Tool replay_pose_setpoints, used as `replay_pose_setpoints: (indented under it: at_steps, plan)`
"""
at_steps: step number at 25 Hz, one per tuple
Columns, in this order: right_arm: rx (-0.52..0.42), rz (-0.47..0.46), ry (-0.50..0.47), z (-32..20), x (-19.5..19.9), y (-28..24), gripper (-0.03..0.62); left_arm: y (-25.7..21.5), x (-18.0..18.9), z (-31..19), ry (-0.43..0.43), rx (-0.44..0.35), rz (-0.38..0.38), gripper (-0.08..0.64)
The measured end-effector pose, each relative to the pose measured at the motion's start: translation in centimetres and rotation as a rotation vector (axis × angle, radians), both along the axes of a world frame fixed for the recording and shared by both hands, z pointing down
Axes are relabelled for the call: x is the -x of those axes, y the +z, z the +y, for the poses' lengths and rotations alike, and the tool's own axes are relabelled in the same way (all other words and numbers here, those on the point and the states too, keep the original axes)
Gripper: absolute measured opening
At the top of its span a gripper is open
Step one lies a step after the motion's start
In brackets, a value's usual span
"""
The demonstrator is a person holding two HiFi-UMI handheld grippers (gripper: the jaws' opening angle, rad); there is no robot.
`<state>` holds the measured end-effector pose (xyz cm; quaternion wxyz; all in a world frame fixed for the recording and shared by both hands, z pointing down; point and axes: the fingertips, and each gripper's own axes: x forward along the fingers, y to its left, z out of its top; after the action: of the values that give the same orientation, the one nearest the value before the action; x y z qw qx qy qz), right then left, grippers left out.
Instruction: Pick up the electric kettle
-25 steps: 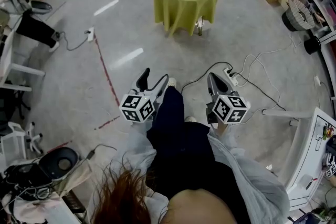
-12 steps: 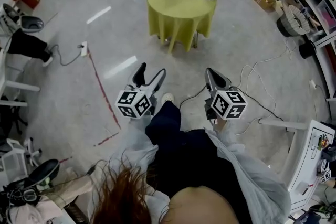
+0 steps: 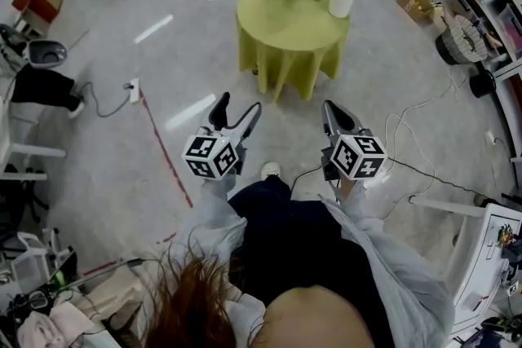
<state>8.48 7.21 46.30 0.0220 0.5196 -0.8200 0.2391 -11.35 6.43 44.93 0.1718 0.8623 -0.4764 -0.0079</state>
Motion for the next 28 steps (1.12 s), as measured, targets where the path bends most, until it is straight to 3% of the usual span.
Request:
replay_pose_setpoints:
  at_steps: [11, 20, 28]
  plan:
    - [0.007, 0.002, 0.041, -7.0, 2.6, 0.0, 0.002, 0.1, 3.1, -7.2, 0.031, 0.011, -0.012, 0.371]
    - [0.052, 0.029, 0.043, -6.5, 3.8, 1.3, 0.002, 2.0, 3.7, -7.5, 0.058, 0.055, 0.004, 0.368]
    - [0.088, 0.025, 0.019, -8.4, 4.5, 2.6, 0.002, 4.4, 4.6, -8.1, 0.030, 0.121, 0.019, 0.367]
